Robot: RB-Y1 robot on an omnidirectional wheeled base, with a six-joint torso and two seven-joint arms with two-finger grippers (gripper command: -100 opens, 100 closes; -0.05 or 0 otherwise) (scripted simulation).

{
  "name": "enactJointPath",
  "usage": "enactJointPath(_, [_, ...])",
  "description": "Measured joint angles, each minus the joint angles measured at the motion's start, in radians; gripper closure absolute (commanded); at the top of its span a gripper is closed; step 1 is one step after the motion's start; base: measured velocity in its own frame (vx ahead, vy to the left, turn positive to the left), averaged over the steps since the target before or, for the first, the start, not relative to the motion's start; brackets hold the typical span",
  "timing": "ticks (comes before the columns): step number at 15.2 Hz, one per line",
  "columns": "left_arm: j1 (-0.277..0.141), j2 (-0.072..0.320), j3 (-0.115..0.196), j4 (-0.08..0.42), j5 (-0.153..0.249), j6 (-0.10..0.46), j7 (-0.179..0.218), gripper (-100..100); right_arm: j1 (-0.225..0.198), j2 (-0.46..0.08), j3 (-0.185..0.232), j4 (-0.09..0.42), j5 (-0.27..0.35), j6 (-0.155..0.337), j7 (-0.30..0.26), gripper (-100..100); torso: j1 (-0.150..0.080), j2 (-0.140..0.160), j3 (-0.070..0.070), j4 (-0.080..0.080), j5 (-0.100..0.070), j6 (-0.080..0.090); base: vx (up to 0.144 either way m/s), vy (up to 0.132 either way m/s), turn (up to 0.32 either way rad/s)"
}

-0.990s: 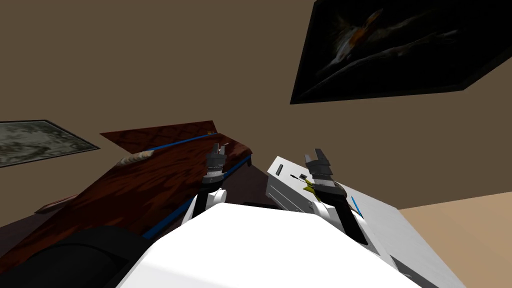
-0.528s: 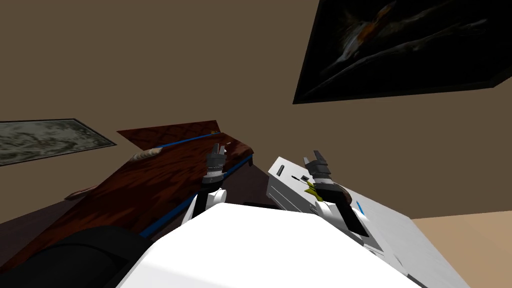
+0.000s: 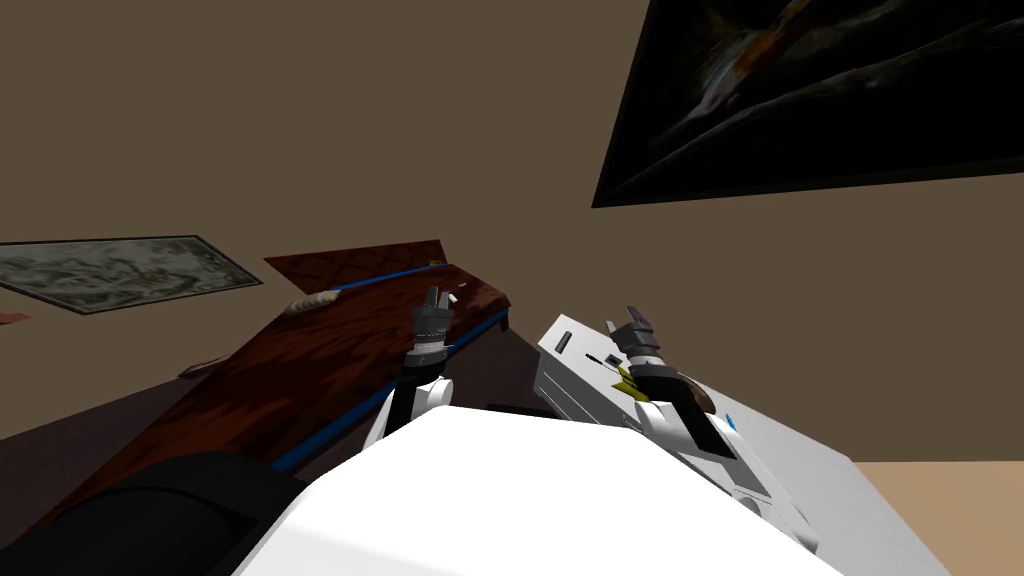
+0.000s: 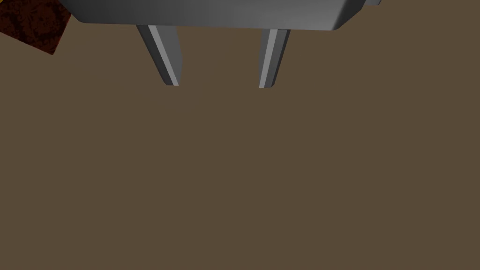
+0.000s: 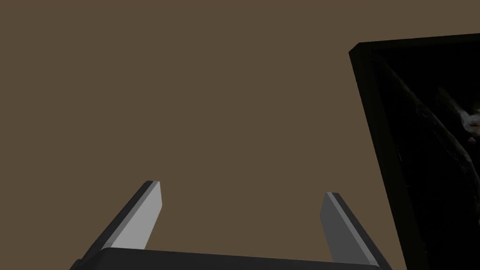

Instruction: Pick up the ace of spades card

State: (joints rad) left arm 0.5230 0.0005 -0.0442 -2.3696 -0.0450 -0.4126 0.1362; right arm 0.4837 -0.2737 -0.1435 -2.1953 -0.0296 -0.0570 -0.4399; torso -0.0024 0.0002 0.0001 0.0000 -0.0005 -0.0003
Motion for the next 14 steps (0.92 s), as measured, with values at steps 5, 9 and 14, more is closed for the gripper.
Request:
enactJointPath(5, [0.000, 0.000, 0.000, 0.000, 0.000, 0.000, 0.000, 0, -0.014, -0.033, -0.020, 0.037, -0.029, 0.073, -0.093, -100, 0.000, 0.000, 0.000, 0.000, 0.000, 0.000, -0.007, -0.030, 0.102])
enactJointPath(9, [0.000, 0.000, 0.000, 0.000, 0.000, 0.000, 0.000, 0, -0.028, -0.055, -0.035, 0.072, -0.053, 0.140, -0.173, -100, 0.000, 0.000, 0.000, 0.000, 0.000, 0.000, -0.012, -0.025, 0.089])
enactJointPath(14, [0.000, 0.000, 0.000, 0.000, 0.000, 0.000, 0.000, 0, -0.039, -0.082, -0.055, 0.109, -0.085, 0.220, -0.279, -100, 0.000, 0.000, 0.000, 0.000, 0.000, 0.000, -0.013, -0.028, 0.111])
